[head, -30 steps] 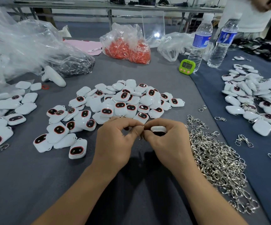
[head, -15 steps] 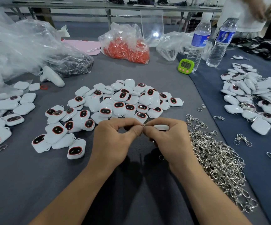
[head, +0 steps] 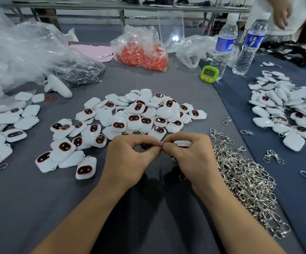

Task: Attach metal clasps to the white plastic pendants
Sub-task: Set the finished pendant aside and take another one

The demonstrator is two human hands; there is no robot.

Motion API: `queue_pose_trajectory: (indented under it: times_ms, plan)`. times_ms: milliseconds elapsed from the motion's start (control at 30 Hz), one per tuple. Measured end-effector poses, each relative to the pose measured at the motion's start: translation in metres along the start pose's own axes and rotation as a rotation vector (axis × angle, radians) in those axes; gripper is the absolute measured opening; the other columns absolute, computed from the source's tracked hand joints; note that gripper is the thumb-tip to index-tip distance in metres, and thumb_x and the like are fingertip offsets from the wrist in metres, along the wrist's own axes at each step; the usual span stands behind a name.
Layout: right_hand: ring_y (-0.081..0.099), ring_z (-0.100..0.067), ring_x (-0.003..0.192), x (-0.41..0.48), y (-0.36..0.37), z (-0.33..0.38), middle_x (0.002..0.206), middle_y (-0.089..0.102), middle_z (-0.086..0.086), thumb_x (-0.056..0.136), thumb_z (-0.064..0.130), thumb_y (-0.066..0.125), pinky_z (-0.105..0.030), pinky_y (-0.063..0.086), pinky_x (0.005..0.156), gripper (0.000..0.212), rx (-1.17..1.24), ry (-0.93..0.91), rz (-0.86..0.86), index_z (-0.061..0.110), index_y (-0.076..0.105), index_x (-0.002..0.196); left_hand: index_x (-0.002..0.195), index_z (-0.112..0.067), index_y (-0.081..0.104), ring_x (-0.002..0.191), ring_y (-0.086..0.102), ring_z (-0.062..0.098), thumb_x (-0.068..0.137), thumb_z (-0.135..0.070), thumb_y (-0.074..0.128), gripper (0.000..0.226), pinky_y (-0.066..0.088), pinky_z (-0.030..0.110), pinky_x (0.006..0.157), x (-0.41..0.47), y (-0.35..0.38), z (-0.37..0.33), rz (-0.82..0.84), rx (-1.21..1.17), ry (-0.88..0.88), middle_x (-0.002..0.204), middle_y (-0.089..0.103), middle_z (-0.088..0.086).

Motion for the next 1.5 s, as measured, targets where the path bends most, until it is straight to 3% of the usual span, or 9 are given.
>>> queue_pose_trajectory:
  times_ms: [267, 467, 633, 733, 900, 1000, 1100, 1267, 1500]
  plan:
    - [0.054, -0.010, 0.057, -0.001, 0.010, -0.003, 0.062, 0.066, -0.002, 0.072, 0.014, 0.076, -0.020, 0.042, 0.052, 0.003, 0.175, 0.081, 0.174, 0.017, 0.078, 0.072, 0.078, -0.038, 0.079, 0.059, 0.062, -0.006, 0.071, -0.015, 0.082, 0.025, 0.044, 0.007, 0.059, 0.002, 0.004, 0.003, 0.086, -0.114, -0.043, 0.068, 0.072, -0.019]
    - [0.056, -0.012, 0.057, -0.004, 0.012, -0.002, 0.064, 0.067, -0.006, 0.072, 0.012, 0.074, -0.023, 0.044, 0.051, 0.006, 0.137, 0.089, 0.204, 0.015, 0.077, 0.077, 0.073, -0.037, 0.078, 0.053, 0.058, 0.005, 0.062, -0.033, 0.073, 0.013, 0.048, 0.019, 0.052, 0.000, 0.004, 0.006, 0.091, -0.066, -0.081, 0.064, 0.071, -0.012]
    - [0.068, -0.021, 0.072, 0.003, 0.002, -0.008, 0.082, 0.073, -0.012, 0.087, -0.017, 0.052, -0.032, 0.062, 0.069, 0.030, 0.273, 0.131, 0.042, 0.003, 0.072, 0.095, 0.074, -0.035, 0.076, 0.061, 0.061, 0.003, 0.071, -0.029, 0.072, 0.008, 0.050, 0.021, 0.060, 0.000, -0.030, 0.000, -0.243, 0.258, 0.000, 0.061, 0.068, -0.015]
    - [0.062, -0.008, 0.074, 0.004, -0.001, 0.002, 0.091, 0.075, -0.007, 0.087, -0.012, 0.060, -0.024, 0.052, 0.067, 0.034, 0.202, 0.009, 0.027, 0.017, 0.078, 0.089, 0.073, -0.023, 0.077, 0.073, 0.051, 0.008, 0.072, -0.019, 0.073, 0.006, 0.039, 0.023, 0.076, -0.002, -0.040, -0.014, -0.339, 0.537, 0.177, 0.063, 0.065, -0.006]
    - [0.062, 0.002, 0.080, 0.000, -0.007, 0.014, 0.099, 0.070, 0.011, 0.081, -0.001, 0.074, -0.011, 0.044, 0.068, 0.038, 0.009, -0.181, -0.037, 0.033, 0.082, 0.096, 0.069, -0.023, 0.077, 0.066, 0.049, 0.015, 0.066, -0.020, 0.087, 0.011, 0.038, 0.030, 0.073, -0.002, 0.005, -0.014, 0.038, 0.769, 0.315, 0.061, 0.063, -0.001]
    - [0.060, -0.006, 0.063, 0.002, -0.011, 0.002, 0.078, 0.072, 0.010, 0.080, 0.008, 0.077, -0.032, 0.055, 0.060, 0.032, -0.007, -0.061, -0.085, 0.037, 0.079, 0.095, 0.081, -0.031, 0.078, 0.075, 0.045, 0.012, 0.075, -0.036, 0.080, 0.008, 0.032, 0.027, 0.070, 0.000, 0.017, -0.005, 0.150, 0.781, 0.225, 0.072, 0.063, -0.003]
    - [0.074, -0.019, 0.069, 0.003, -0.006, -0.010, 0.078, 0.075, 0.001, 0.085, 0.006, 0.076, -0.051, 0.063, 0.073, 0.024, -0.003, 0.047, -0.094, 0.028, 0.071, 0.093, 0.087, -0.037, 0.077, 0.077, 0.049, 0.014, 0.080, -0.046, 0.074, 0.012, 0.032, 0.029, 0.066, 0.003, 0.014, 0.010, 0.173, 0.721, 0.124, 0.074, 0.059, -0.008]
    - [0.060, -0.012, 0.064, 0.002, 0.004, -0.011, 0.070, 0.068, 0.005, 0.086, 0.019, 0.069, -0.027, 0.046, 0.065, 0.024, -0.249, 0.038, -0.024, 0.035, 0.068, 0.103, 0.085, -0.039, 0.077, 0.062, 0.048, -0.004, 0.077, -0.041, 0.077, 0.009, 0.026, 0.013, 0.057, 0.003, 0.012, 0.016, 0.212, 0.558, 0.073, 0.057, 0.047, -0.022]
    - [0.056, -0.016, 0.071, 0.001, 0.006, -0.002, 0.074, 0.063, 0.002, 0.089, 0.013, 0.066, -0.024, 0.041, 0.069, 0.025, -0.354, 0.011, 0.066, 0.032, 0.074, 0.103, 0.086, -0.044, 0.074, 0.068, 0.060, 0.006, 0.077, -0.037, 0.074, 0.012, 0.045, 0.019, 0.060, 0.004, 0.012, 0.023, 0.273, 0.464, -0.046, 0.065, 0.068, -0.011]
Point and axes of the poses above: each hand's wrist, its own x-axis towards the middle knuckle, its own y-axis out of the palm, z = x × y, the point moved 8 cm from there along x, towards the middle knuckle
